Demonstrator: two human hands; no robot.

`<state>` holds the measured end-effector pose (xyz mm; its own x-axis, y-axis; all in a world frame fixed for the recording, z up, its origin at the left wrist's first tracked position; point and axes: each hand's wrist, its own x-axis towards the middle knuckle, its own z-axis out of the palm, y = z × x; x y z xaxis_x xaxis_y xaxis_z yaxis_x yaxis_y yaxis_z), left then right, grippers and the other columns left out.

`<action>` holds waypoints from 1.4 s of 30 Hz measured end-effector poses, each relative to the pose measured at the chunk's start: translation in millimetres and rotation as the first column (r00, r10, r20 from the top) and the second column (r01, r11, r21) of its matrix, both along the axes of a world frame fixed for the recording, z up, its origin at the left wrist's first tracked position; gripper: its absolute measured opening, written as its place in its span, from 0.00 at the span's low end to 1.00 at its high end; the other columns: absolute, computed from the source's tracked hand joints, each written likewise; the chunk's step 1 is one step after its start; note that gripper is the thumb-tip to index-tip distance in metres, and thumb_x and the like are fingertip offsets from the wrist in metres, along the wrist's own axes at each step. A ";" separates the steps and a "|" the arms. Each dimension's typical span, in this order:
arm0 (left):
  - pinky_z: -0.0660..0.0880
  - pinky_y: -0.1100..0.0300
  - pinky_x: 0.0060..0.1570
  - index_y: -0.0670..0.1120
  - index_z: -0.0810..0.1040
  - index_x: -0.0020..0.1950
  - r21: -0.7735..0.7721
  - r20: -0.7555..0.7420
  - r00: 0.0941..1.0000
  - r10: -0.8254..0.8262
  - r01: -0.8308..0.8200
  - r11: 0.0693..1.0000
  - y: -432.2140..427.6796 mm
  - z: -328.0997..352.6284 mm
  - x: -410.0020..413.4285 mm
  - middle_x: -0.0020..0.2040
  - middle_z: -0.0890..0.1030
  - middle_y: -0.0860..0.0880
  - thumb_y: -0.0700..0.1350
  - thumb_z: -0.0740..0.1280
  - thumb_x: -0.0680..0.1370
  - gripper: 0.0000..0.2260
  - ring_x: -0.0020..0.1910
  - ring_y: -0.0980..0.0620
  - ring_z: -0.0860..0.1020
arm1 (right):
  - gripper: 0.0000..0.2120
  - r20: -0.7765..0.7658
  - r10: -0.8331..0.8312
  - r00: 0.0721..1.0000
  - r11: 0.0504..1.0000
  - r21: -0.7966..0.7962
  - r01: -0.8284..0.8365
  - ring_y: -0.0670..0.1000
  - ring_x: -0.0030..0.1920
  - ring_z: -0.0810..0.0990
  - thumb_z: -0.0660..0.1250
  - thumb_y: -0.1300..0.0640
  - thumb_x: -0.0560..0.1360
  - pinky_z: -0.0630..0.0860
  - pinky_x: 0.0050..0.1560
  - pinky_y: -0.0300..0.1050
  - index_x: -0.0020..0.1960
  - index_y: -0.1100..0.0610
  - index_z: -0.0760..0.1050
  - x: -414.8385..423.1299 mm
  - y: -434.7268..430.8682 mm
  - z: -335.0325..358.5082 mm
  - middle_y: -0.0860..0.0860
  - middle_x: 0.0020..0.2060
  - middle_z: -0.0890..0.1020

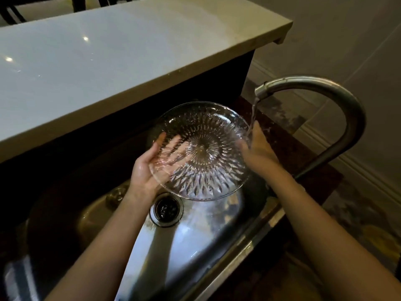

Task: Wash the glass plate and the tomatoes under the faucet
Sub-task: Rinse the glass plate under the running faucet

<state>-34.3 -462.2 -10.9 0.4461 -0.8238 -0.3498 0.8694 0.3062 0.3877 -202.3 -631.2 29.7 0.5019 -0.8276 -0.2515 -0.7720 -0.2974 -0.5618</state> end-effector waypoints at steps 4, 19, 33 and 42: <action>0.79 0.41 0.48 0.40 0.75 0.55 0.127 -0.063 0.994 0.094 -0.085 0.988 -11.1 -2.5 -5.1 0.54 0.81 0.37 0.38 0.56 0.79 0.10 0.50 0.40 0.82 | 0.09 0.426 -0.296 0.855 0.941 0.281 0.186 0.55 0.33 0.83 0.54 0.58 0.80 0.79 0.31 0.44 0.53 0.61 0.71 20.2 -11.1 13.7 0.59 0.42 0.81; 0.38 0.46 0.73 0.55 0.45 0.75 0.434 0.706 -0.329 -0.627 -0.499 0.750 -100.7 0.2 -39.4 0.77 0.44 0.57 0.60 0.41 0.79 0.26 0.74 0.58 0.41 | 0.08 0.518 -0.258 0.816 0.949 -0.024 0.316 0.40 0.32 0.70 0.54 0.57 0.79 0.66 0.26 0.36 0.46 0.54 0.71 3.7 17.2 3.8 0.43 0.34 0.71; 0.81 0.60 0.35 0.41 0.77 0.51 0.596 0.561 0.711 -0.424 0.009 0.803 34.3 -34.2 44.0 0.37 0.84 0.45 0.36 0.61 0.78 0.06 0.36 0.51 0.84 | 0.09 0.690 -0.043 0.723 0.999 0.028 0.033 0.45 0.29 0.79 0.54 0.53 0.81 0.76 0.28 0.37 0.45 0.41 0.68 1.0 39.1 -33.0 0.48 0.35 0.80; 0.80 0.65 0.33 0.46 0.77 0.45 0.563 0.748 0.568 -0.343 -0.272 0.780 80.9 -21.0 46.7 0.34 0.85 0.50 0.37 0.61 0.79 0.07 0.33 0.55 0.83 | 0.06 0.680 0.003 0.734 0.969 0.179 -0.169 0.45 0.35 0.83 0.54 0.59 0.81 0.79 0.35 0.35 0.48 0.54 0.68 9.3 57.9 -59.1 0.55 0.41 0.80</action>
<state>12.4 -381.3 -31.9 0.7489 -0.6127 -0.2526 0.1092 -0.2617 0.9589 -193.0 -573.4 -29.4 0.6738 -0.7387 0.0138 -0.1462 -0.1517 -0.9776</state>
